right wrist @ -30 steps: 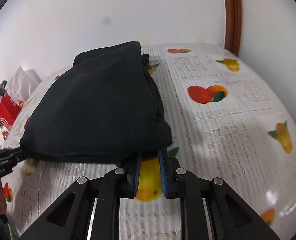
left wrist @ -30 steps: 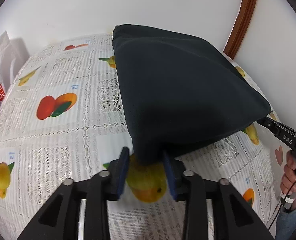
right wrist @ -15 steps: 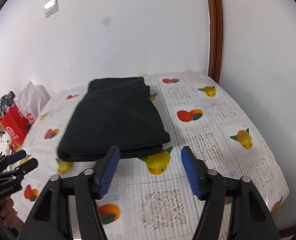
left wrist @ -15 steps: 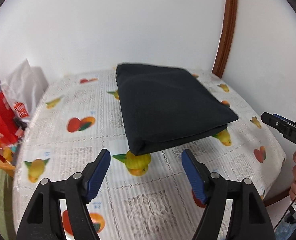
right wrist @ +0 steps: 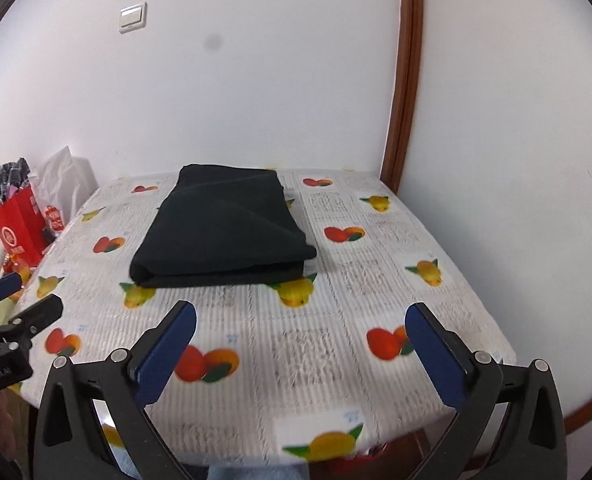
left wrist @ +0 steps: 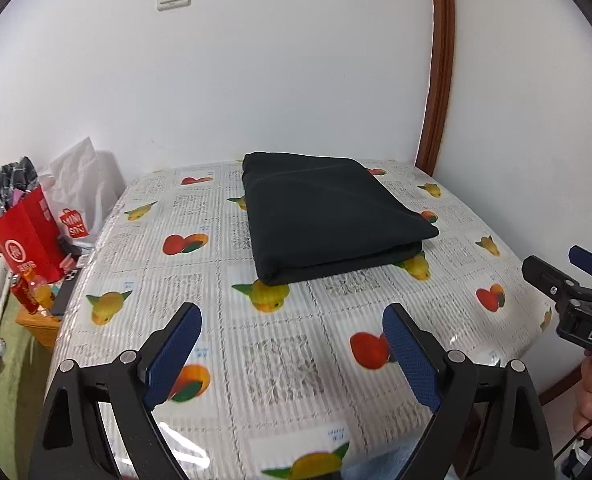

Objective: Fold small clothes

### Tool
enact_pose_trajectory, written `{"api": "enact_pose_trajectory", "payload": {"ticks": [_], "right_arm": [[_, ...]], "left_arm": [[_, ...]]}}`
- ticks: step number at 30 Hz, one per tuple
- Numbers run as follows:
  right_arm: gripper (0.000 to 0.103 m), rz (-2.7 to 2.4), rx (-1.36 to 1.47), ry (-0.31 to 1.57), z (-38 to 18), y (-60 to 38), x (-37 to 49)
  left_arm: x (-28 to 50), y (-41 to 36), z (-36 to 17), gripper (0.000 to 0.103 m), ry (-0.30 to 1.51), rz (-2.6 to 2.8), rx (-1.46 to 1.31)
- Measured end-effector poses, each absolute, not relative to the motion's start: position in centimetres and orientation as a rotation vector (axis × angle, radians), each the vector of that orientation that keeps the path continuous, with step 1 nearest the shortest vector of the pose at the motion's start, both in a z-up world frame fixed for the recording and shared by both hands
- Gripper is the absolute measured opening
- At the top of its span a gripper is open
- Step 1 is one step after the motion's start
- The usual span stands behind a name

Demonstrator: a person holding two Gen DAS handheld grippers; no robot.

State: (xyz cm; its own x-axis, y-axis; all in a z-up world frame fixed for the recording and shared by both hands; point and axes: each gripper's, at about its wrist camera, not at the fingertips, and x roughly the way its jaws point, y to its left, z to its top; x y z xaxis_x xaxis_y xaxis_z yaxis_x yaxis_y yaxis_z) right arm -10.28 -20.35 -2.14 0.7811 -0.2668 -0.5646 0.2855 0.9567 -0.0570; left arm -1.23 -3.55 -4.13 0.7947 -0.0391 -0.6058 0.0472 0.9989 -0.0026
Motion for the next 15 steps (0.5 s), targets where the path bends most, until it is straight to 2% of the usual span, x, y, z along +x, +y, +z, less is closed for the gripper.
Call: {"api": "enact_pose_trajectory", "payload": {"ticks": [15], "right_arm": [[0.103,-0.341,0.039,0.602,-1.7,-20.5,-12.4]], "left_arm": [[-3.3,-4.4,-3.4,0.093,0.626,-0.036,0.038]]}}
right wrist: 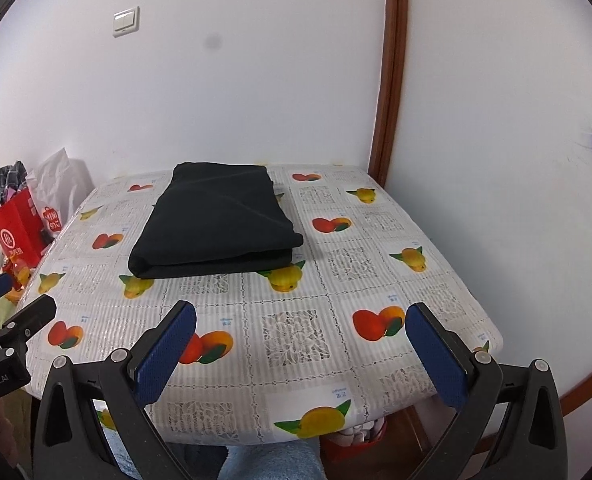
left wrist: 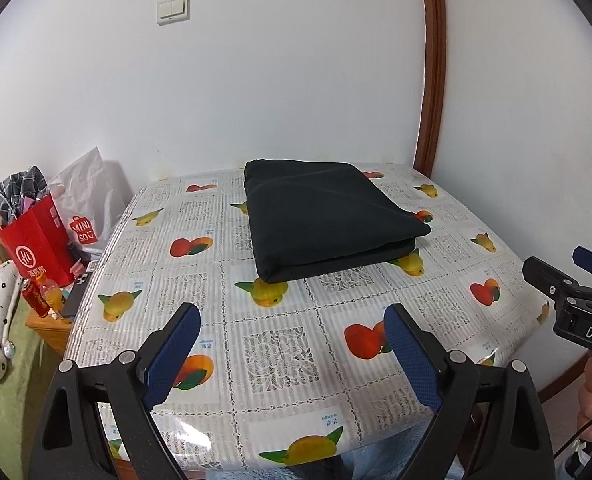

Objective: Fold small clothes

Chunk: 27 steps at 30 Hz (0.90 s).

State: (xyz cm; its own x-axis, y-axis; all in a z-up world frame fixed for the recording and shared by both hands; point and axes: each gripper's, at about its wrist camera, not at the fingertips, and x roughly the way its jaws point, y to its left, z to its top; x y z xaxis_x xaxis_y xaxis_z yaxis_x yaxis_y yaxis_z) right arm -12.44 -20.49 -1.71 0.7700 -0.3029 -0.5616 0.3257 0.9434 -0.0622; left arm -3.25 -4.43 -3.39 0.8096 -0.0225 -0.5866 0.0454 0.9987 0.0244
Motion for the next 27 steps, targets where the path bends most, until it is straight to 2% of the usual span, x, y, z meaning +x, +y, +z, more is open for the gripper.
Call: {"api": "enact_pose_trajectory", "payload": {"ticks": [27], "right_arm": [[0.103,-0.341,0.039,0.600,-1.77,-19.79,-12.81]], "left_arm": [[-3.32,-4.10,-3.85,0.093,0.643,-0.031,0.029]]}}
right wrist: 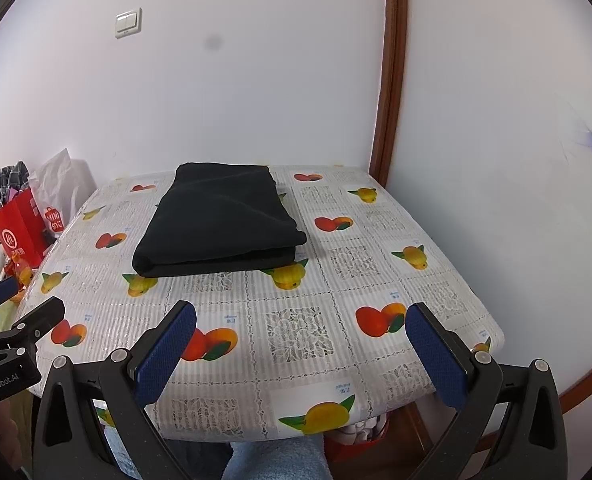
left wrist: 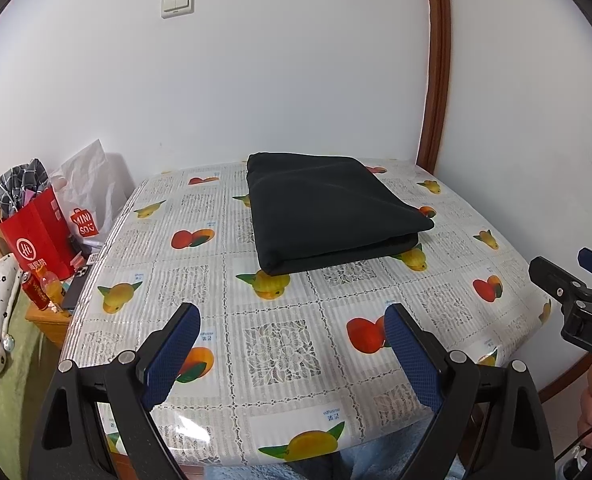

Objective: Fold small clothes

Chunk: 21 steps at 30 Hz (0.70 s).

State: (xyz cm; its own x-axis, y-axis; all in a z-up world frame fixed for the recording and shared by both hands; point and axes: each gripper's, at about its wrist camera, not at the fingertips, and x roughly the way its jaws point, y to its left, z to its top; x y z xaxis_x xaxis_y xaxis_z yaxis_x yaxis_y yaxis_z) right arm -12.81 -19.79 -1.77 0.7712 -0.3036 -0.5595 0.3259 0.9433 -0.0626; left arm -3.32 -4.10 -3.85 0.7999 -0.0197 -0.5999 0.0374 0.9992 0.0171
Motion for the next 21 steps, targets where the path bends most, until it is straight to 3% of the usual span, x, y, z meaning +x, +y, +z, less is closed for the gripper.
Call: {"api": "enact_pose_trajectory", "payload": {"ticks": [21], "right_arm": [[0.103,-0.332,0.028,0.597,-1.78,-19.34,-12.93]], "left_arm": [[-3.31,-4.06,-3.98,0.093,0.644,-0.033,0.029]]}}
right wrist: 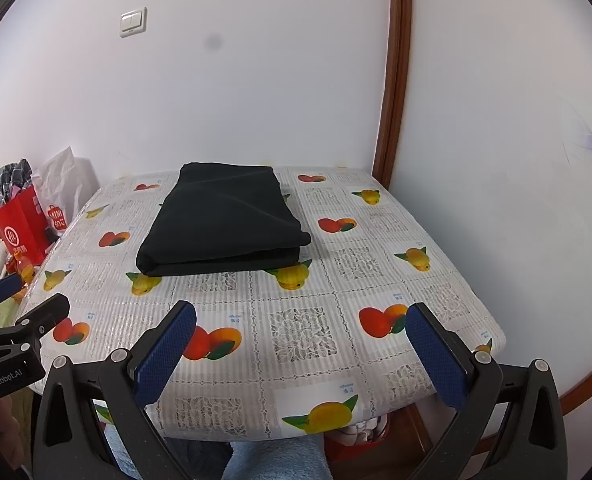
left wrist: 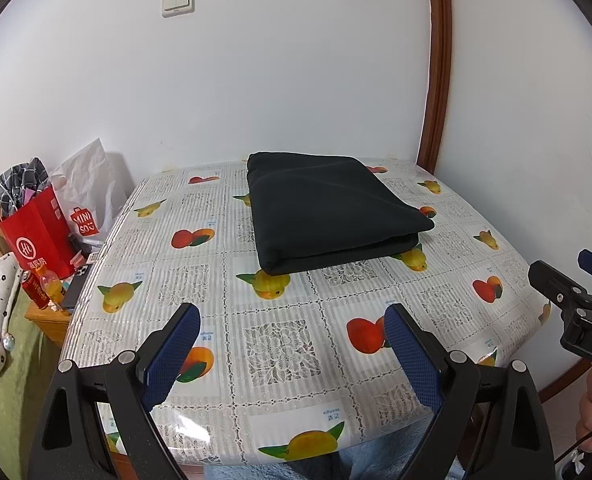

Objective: Fold small clothes

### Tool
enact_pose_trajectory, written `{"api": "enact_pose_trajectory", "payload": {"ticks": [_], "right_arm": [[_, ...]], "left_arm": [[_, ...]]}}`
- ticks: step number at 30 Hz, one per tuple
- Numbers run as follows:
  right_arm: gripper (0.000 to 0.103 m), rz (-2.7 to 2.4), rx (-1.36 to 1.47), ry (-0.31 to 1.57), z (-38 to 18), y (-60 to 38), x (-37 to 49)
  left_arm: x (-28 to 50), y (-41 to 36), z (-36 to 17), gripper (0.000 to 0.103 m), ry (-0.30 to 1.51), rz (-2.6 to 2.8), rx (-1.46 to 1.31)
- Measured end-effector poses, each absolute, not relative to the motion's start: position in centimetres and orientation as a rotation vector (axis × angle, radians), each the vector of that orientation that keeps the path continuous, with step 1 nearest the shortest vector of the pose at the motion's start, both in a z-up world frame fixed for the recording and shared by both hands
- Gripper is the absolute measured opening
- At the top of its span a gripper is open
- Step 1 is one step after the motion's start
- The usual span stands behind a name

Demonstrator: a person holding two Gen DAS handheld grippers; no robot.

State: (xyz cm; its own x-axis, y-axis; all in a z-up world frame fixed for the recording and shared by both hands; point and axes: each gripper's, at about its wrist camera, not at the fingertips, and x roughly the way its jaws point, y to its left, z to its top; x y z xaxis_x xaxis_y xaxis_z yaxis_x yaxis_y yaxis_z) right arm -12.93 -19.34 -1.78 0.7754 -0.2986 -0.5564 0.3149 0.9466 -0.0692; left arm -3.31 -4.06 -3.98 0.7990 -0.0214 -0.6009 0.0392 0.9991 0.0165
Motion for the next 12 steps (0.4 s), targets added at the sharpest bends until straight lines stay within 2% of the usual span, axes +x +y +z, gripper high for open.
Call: {"api": "enact_pose_trajectory", "payload": {"ticks": [12], "right_arm": [[0.103,-0.325,0.013,0.596,-0.89,-19.43,-11.97]], "left_arm": [[-2.40,-4.04,-3.38,0.093,0.655,-0.037,0.015]]}}
